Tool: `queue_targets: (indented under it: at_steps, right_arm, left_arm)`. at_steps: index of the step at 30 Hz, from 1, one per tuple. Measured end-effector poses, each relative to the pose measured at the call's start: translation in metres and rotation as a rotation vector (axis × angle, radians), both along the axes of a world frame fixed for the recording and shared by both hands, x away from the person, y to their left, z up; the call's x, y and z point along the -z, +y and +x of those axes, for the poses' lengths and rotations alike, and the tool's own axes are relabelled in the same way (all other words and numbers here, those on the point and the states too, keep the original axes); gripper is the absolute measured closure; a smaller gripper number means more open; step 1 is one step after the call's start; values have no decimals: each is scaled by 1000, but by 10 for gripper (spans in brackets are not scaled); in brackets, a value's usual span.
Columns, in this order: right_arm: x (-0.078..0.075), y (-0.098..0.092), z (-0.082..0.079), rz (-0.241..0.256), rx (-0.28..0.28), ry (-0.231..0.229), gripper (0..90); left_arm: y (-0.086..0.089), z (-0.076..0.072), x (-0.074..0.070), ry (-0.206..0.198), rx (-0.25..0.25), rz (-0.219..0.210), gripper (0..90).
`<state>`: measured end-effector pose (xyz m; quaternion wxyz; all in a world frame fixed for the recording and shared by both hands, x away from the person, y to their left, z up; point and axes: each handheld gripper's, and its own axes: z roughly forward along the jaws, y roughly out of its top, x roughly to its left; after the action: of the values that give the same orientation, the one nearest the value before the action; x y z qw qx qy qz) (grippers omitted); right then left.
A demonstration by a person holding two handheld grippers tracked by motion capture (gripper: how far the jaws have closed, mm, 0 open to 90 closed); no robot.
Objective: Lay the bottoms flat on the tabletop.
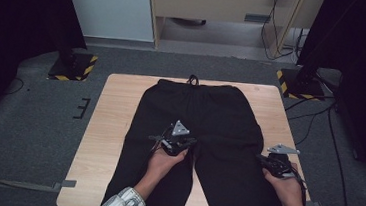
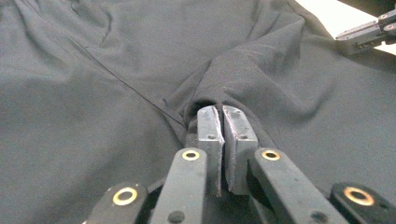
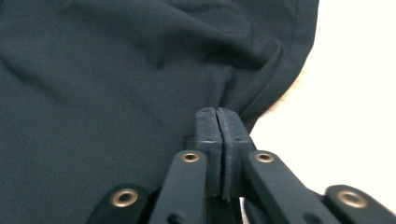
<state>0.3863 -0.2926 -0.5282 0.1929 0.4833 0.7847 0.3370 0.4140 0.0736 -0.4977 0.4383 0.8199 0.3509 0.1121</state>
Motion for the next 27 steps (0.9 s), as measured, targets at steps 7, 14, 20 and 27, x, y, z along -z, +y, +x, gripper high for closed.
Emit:
queue_targets:
  at_steps: [7,14,20,27]
  right_arm:
    - [-22,-19,7,-14,36,-10,892]
    - [-12,-10,-3,14,-25,63,788]
    - [0,-8,-8,34,-9,10,619]
    - [1,-9,-14,38,-3,2,580]
  left_arm:
    - [-8,-8,1,-1,38,21,853]
    - [0,-9,6,44,41,-10,832]
    - [-7,-12,-2,33,109,-99,791]
    - [-16,-18,-10,-50,22,1,688]
